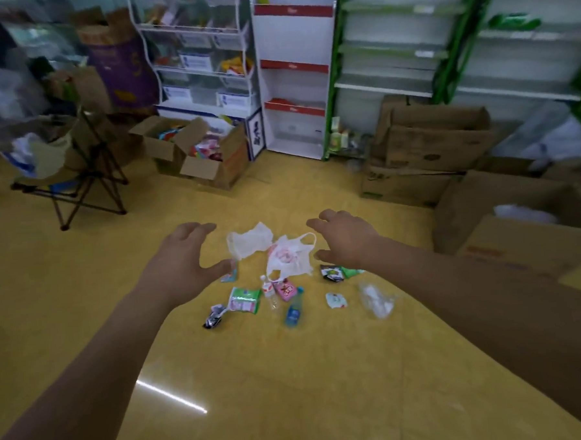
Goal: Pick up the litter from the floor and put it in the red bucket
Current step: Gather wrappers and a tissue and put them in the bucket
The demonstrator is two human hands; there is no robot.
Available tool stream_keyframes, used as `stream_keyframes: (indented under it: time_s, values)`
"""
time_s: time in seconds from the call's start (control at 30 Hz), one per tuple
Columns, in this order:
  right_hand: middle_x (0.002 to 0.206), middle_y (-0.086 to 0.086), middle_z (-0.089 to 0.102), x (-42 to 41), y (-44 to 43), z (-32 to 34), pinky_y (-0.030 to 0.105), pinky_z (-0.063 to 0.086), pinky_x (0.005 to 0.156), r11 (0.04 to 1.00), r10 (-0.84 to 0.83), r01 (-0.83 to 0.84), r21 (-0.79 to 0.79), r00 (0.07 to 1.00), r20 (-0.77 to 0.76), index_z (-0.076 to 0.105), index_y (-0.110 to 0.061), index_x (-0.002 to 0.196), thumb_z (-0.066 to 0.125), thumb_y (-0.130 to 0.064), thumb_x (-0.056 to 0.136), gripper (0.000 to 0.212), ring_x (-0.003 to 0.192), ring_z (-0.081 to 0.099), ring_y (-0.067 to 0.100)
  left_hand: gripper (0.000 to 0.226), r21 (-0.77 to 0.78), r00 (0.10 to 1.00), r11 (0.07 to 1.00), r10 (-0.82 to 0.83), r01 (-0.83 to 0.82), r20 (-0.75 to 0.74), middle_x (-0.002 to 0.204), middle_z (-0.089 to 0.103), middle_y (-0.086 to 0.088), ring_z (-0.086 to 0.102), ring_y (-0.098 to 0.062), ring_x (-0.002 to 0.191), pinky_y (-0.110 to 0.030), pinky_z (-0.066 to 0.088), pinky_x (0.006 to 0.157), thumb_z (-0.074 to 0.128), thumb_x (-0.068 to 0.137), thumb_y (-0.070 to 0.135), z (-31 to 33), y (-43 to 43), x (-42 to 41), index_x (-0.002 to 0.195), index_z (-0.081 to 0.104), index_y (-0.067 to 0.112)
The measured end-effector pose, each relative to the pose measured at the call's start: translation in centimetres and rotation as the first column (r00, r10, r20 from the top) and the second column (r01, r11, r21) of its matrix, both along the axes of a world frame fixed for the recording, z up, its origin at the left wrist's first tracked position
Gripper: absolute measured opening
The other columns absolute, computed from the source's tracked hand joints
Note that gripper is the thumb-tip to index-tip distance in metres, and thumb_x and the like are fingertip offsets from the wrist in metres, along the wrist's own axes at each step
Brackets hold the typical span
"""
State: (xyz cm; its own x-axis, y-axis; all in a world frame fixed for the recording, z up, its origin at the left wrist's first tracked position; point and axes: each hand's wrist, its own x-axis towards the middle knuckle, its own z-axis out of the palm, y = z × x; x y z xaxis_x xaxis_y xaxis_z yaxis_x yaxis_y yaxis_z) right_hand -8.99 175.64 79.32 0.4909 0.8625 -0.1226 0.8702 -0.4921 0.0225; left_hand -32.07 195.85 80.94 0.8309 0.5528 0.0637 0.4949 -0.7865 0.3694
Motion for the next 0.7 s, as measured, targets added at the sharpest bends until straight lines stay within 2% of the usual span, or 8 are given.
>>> stream_keyframes:
  time_s: [0.3, 0.47, 0.7]
  values:
    - [0.149, 0.007, 0.034, 6.1, -6.8, -2.9, 0.041, 0.047, 0.092, 0.974, -0.222, 0.219, -0.057, 0.974, -0.046, 0.028, -0.028, 0.148, 0.060, -0.046, 0.090, 0.069, 0.128, 0.042, 0.030, 0.084, -0.025, 0.980, 0.980, -0.198, 0.198, -0.001, 0.148, 0.037, 0.000, 0.040, -0.022, 0.132, -0.041, 0.044, 0.099, 0.066, 0.073, 0.067, -2.6, -1.4, 10.4, 0.144, 0.041, 0.028]
    - [0.148, 0.006, 0.035, 10.0, -8.6, -4.5, 0.039, 0.046, 0.089, 0.941, -0.331, 0.326, -0.093, 0.942, -0.046, 0.029, -0.028, 0.148, 0.059, -0.046, 0.090, 0.068, 0.128, 0.042, 0.029, 0.089, -0.057, 0.951, 0.950, -0.309, 0.308, -0.009, 0.147, 0.038, 0.000, 0.042, -0.023, 0.130, -0.040, 0.045, 0.096, 0.062, 0.070, 0.076, -4.8, -0.3, 17.0, 0.143, 0.041, 0.029]
    - [0.141, 0.006, 0.040, 16.4, -7.6, -6.3, 0.043, 0.050, 0.086, 0.890, -0.440, 0.425, -0.165, 0.895, -0.067, 0.030, -0.027, 0.148, 0.061, -0.047, 0.090, 0.069, 0.125, 0.045, 0.030, 0.083, -0.116, 0.920, 0.913, -0.392, 0.390, 0.011, 0.149, 0.036, -0.002, 0.040, -0.026, 0.132, -0.041, 0.043, 0.099, 0.068, 0.076, 0.063, -7.2, 2.4, 26.7, 0.146, 0.039, 0.028]
